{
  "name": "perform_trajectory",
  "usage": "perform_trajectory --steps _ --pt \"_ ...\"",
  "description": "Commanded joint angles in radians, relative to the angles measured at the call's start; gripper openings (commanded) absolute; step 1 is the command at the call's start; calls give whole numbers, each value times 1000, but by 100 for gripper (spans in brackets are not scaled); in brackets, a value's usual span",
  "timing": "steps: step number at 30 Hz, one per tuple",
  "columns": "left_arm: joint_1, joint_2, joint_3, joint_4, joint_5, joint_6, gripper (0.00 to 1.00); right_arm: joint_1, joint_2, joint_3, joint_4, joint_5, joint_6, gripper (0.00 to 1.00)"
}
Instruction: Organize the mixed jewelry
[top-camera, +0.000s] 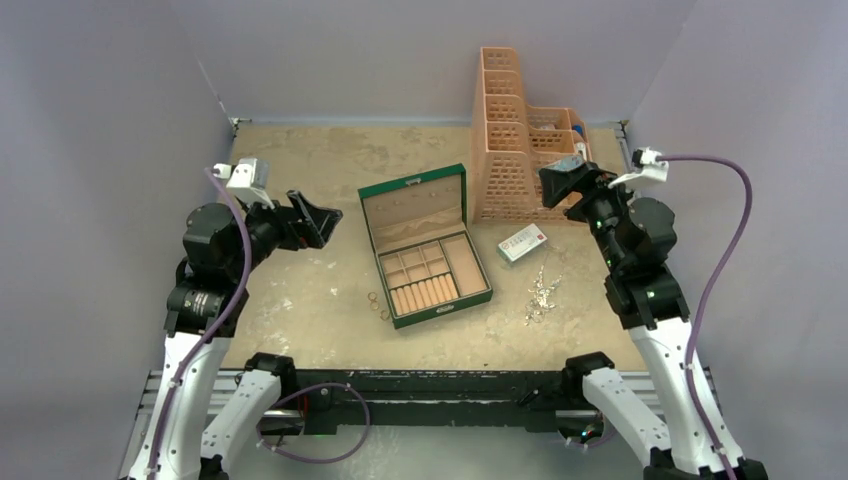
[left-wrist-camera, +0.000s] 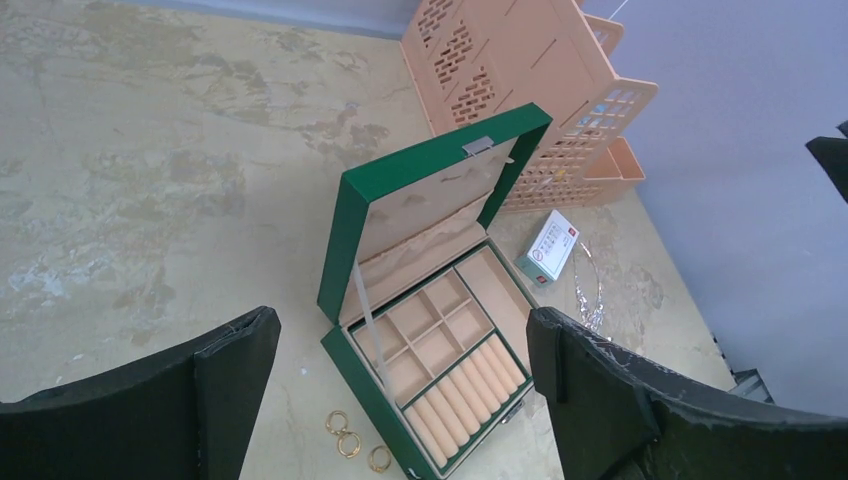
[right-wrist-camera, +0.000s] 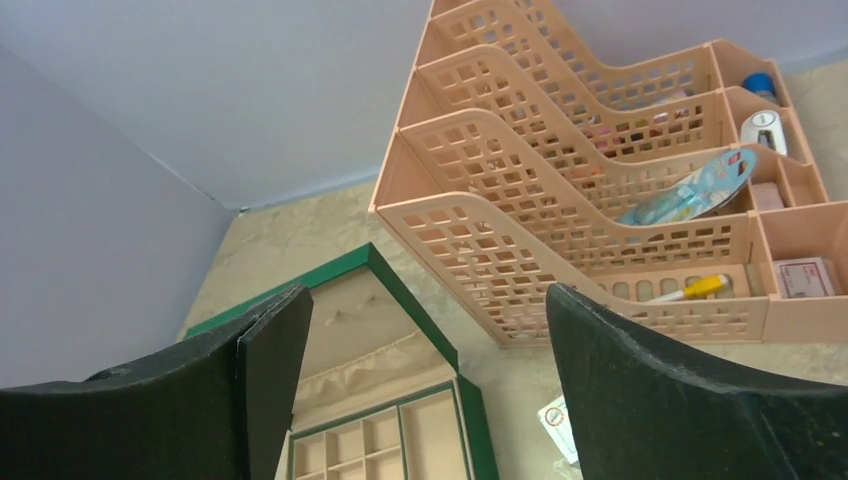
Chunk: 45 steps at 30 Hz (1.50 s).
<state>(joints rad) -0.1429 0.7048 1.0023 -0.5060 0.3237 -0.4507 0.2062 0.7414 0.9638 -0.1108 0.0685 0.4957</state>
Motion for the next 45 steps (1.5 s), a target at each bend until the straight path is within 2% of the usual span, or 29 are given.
perform_trajectory --steps 1,5,9,14,16,20,26,30,36,40,45 --pt "11 2 -17 104 55 -6 97 -8 19 -22 107 -59 1 92" --pt "12 -4 -24 134 169 26 100 -8 48 -93 152 -174 27 96" --pt "12 -5 -39 133 256 40 100 -8 71 -173 158 -263 90 94" --pt "12 -9 -83 84 282 7 100 7 44 -317 202 -379 198 91" --pt "12 4 -92 29 259 -7 99 37 44 -354 172 -357 235 90" --pt "12 38 -123 -104 111 -108 95 154 54 -412 137 -242 318 88" --pt "12 60 -204 -157 61 -241 89 284 166 -444 43 -80 458 84" --pt "11 84 -246 -157 57 -288 86 375 156 -452 -24 32 520 84" --pt "3 137 -329 -88 73 -324 77 414 172 -482 -54 23 540 84" --pt "-23 171 -377 -32 88 -344 69 447 214 -528 30 -50 576 84" --pt "-118 228 -413 10 42 -369 66 484 287 -533 142 -83 592 84"
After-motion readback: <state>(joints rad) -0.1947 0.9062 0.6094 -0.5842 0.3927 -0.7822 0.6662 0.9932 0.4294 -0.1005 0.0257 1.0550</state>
